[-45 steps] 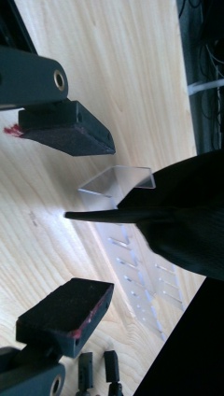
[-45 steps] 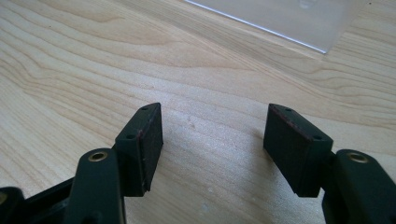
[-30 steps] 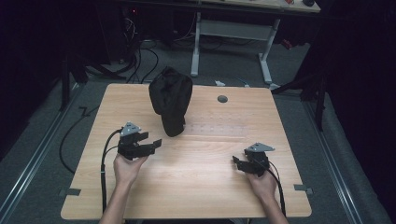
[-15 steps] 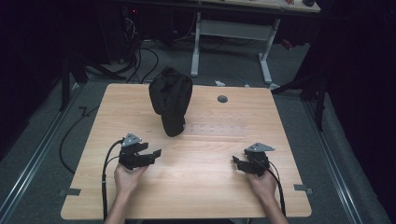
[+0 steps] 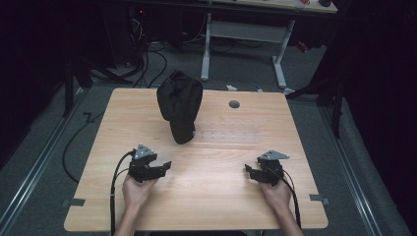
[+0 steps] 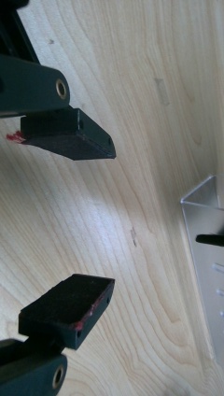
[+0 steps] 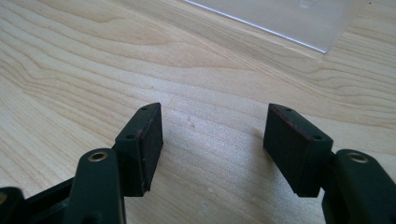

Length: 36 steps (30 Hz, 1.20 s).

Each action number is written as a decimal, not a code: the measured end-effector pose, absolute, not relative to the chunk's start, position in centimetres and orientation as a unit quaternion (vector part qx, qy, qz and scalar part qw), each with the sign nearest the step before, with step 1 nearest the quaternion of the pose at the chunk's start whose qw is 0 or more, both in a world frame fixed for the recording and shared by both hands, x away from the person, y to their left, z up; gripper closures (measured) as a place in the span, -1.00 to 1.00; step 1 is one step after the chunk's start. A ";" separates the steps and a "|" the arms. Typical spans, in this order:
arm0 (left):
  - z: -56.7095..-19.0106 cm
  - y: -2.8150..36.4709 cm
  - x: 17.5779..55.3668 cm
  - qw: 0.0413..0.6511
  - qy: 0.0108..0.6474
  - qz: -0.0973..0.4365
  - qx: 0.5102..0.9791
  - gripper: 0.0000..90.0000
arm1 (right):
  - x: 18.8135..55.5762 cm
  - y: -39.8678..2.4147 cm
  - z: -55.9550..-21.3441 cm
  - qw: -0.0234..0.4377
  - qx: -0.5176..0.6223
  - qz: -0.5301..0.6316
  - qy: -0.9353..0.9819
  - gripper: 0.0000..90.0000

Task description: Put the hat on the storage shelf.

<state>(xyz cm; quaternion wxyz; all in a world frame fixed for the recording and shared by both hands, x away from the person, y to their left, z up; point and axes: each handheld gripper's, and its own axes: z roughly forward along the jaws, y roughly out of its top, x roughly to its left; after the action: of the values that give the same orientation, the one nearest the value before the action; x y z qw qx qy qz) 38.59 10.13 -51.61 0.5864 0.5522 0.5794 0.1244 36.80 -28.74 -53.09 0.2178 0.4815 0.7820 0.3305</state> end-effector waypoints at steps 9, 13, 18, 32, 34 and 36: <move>-52.4 9.9 38.5 0.575 0.579 0.144 0.561 -0.29 | 36.8 -28.7 -53.1 0.218 0.481 0.330 0.782 -0.16; -52.6 9.7 38.5 0.570 0.575 0.152 0.567 -0.30 | 36.8 -28.7 -53.1 0.218 0.482 0.330 0.782 -0.16; -53.5 9.8 38.6 0.564 0.579 0.164 0.565 -0.29 | 36.8 -28.7 -53.1 0.218 0.482 0.330 0.782 -0.16; -54.7 9.5 38.6 0.537 0.582 0.201 0.577 -0.39 | 36.8 -28.7 -53.1 0.217 0.482 0.331 0.782 -0.16; -54.7 9.5 38.6 0.536 0.583 0.201 0.577 -0.39 | 36.8 -28.7 -53.1 0.216 0.484 0.331 0.781 -0.16; -54.7 9.5 38.6 0.536 0.583 0.201 0.576 -0.40 | 36.8 -28.7 -53.1 0.216 0.483 0.331 0.781 -0.17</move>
<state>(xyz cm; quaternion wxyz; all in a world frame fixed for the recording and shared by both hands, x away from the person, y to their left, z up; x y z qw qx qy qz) 38.63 9.47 -54.69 0.5362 0.5762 0.5830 0.2014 36.78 -28.73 -53.08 0.2162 0.4834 0.7812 0.3305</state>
